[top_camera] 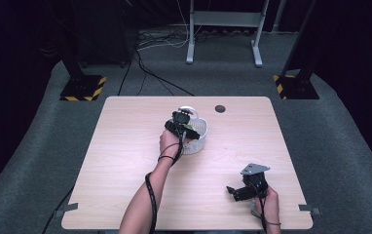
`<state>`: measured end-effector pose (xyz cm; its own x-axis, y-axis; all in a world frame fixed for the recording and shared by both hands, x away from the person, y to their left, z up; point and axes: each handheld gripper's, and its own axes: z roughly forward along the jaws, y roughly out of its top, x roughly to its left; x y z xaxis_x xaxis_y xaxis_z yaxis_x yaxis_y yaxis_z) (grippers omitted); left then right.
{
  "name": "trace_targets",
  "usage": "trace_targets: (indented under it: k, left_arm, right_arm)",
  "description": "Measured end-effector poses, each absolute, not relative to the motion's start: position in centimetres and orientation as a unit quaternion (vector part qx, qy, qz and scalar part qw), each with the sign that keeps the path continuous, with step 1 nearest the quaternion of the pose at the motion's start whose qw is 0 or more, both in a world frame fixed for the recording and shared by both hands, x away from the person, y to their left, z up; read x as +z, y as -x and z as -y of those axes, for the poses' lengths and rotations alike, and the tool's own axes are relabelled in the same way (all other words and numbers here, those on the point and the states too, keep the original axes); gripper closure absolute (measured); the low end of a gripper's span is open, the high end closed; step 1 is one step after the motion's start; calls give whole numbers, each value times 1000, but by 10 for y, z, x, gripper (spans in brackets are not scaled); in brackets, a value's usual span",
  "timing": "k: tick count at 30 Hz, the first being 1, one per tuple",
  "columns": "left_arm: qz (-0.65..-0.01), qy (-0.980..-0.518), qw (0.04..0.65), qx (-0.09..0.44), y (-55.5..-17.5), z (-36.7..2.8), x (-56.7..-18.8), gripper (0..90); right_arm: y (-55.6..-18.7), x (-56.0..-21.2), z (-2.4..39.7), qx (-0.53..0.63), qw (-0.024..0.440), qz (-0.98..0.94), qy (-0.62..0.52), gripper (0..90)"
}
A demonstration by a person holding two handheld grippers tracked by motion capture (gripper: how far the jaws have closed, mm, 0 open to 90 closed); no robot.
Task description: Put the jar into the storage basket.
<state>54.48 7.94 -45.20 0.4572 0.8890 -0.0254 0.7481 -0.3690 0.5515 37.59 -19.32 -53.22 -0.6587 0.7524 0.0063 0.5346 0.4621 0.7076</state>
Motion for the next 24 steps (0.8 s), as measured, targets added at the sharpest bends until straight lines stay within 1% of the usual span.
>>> trace_targets:
  k: [5,7,14,18,24]
  left_arm:
    - [-498,-820,245,138,-545,-78,-452,105]
    - [-497,-821,245,138,-545,-78,-451,90]
    - [-490,-817,271,137,-539,-83,-436,31]
    - [-482,-817,284,141,-532,-89,-423,17]
    - [-456,-815,321,156,-508,-105,-407,7]
  right_arm:
    - [-376,-532,193,350,155,-841,-383,0]
    - [-376,-532,193,350,155,-841,-383,0]
    - [-376,-532,193,350,156,-841,-382,1]
    - [-376,-532,193,350,156,-841,-383,0]
    - [-376,-532,193,350,156,-841,-382,1]
